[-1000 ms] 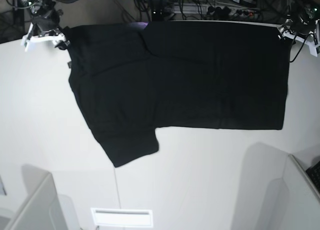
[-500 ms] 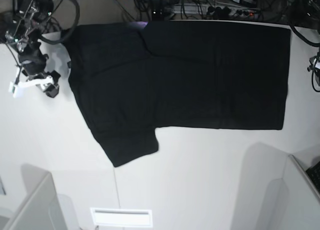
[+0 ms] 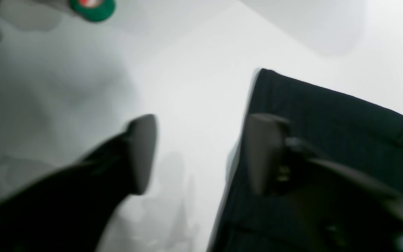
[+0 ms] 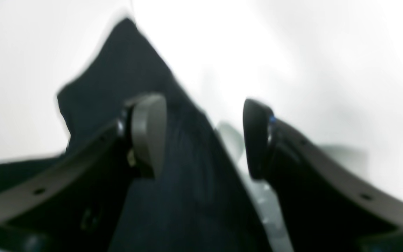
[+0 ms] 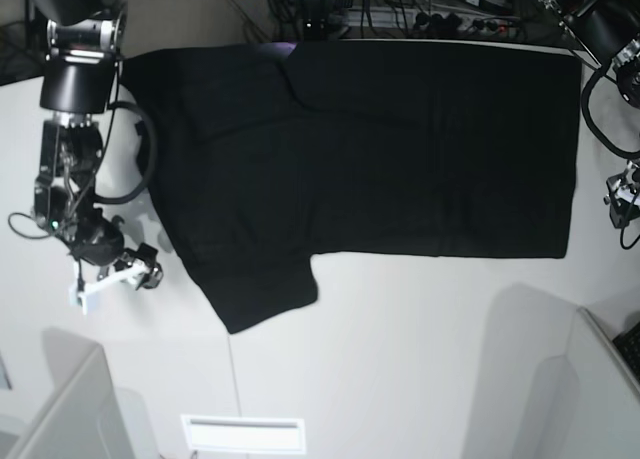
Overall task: Fold the T-shirt properly
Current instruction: 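Move both grippers to the shirt's hem corners and grasp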
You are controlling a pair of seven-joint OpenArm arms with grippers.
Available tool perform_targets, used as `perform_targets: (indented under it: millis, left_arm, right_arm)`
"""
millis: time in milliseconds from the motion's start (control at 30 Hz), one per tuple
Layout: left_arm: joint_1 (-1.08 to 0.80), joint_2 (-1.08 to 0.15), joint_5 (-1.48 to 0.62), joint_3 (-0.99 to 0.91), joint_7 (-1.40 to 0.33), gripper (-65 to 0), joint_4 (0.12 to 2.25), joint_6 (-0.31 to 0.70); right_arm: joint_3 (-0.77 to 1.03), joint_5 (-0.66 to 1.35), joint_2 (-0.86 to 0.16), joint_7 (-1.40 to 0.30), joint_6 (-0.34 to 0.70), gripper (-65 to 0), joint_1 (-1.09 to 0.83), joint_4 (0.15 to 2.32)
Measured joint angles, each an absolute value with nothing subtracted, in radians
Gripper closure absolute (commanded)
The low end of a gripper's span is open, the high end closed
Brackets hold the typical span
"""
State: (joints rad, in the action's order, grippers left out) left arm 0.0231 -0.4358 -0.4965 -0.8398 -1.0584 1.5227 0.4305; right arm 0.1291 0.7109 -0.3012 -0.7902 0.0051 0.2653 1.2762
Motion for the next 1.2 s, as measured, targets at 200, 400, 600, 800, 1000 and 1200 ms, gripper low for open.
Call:
perform_targets:
  millis: [200,400,600,800,1000,1200]
  left_arm:
    - [0.036,-0.455,-0.487,-0.834,-1.060,-52.7,1.435,0.426]
    - [0.038,-0.455,-0.472,-0.831,-1.062,-52.7,1.431,0.427]
    - [0.042,-0.451,-0.319,-0.831,-0.999,-52.7,1.431,0.427]
    - [0.034,-0.452,-0.319,-0.830,-0.961,-52.7,1.375,0.434]
    - [0.041,-0.453,-0.317,-0.813,-0.960,-52.7,1.331,0.433]
    - [0.061,-0.454,-0.329,-0.626,-0.813,-52.7,1.287,0.442]
  right_arm:
    - [-0.005,0.671,-0.297,-0.740,0.139,-33.5,0.441,0.985]
    - [-0.170,0.645,-0.288,-0.606,0.136,-33.6,0.546,0.753]
    - [-0.205,0.649,-0.252,-0.555,0.139,-33.6,0.570,0.687]
    - [-0.205,0.647,-0.228,-0.549,0.140,-32.7,0.570,0.687]
    - [-0.205,0.647,-0.215,-0.525,0.140,-22.7,0.557,0.690]
    - [-0.205,0.651,-0.213,-0.533,0.140,0.0,0.550,0.689]
